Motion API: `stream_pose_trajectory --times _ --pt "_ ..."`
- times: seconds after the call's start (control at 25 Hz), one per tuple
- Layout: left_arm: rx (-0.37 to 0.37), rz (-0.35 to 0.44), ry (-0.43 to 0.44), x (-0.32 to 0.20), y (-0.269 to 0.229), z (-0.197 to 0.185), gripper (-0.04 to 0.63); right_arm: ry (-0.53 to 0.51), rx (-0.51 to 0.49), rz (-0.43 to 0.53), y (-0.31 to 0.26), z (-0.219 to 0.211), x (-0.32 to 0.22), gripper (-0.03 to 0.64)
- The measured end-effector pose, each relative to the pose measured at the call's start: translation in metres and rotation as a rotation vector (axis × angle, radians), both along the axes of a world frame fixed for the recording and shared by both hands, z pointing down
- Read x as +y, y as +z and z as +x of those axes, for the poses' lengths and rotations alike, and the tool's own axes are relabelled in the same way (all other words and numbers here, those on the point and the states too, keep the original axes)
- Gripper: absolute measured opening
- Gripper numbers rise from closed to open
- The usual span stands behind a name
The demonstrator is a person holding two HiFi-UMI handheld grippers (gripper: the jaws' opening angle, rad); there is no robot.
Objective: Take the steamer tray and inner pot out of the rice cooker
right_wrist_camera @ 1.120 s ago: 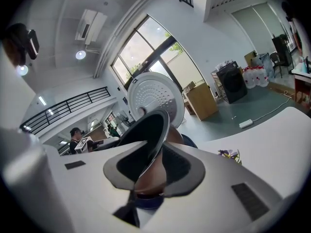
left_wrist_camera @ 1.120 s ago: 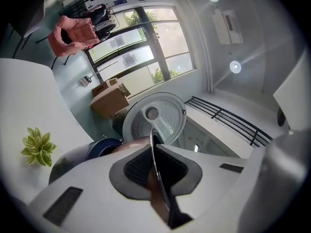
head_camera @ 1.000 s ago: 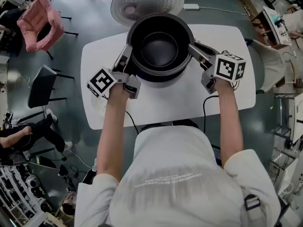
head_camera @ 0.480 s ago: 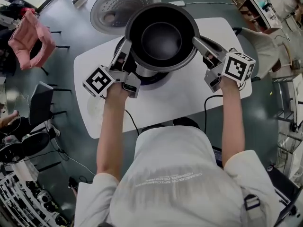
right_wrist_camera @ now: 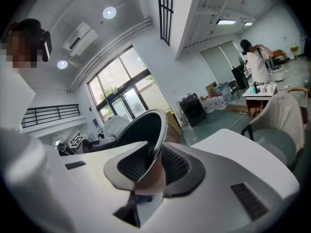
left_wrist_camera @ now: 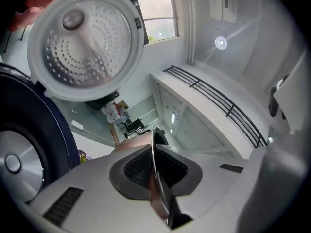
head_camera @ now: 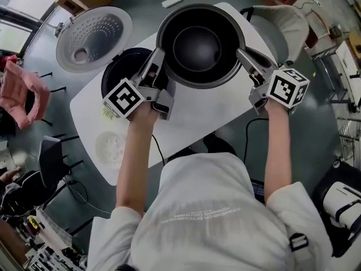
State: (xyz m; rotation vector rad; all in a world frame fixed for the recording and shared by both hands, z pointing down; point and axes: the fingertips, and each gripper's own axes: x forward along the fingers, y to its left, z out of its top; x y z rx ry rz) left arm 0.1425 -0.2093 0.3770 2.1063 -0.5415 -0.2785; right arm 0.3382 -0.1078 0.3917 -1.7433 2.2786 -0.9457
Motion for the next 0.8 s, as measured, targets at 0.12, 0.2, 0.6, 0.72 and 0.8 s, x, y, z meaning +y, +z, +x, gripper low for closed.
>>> stream_pose_trajectory --times 0.12,0.2,0.6,0.72,0.8 --pt "-0.035 -0.026 0.069 0.01 0.019 0.039 0.029 0.066 -0.012 -0.038 0.023 0.032 0.021 0.103" --pt "-0.059 -0.041 0.113 0.018 0.032 0.065 0.029 0.111 -0.019 -0.067 0.037 0.053 0.037 0.103" --pt "-0.239 -0.166 0.209 0.034 0.135 0.151 0.037 0.176 -0.115 -0.209 0.125 0.132 0.06 0.097" --pt "-0.297 -0.179 0.216 0.032 0.162 0.165 0.04 0.17 -0.111 -0.251 0.149 0.15 0.051 0.092" --pt "-0.335 -0.183 0.219 0.028 0.18 0.172 0.043 0.165 -0.116 -0.269 0.164 0.159 0.043 0.091"
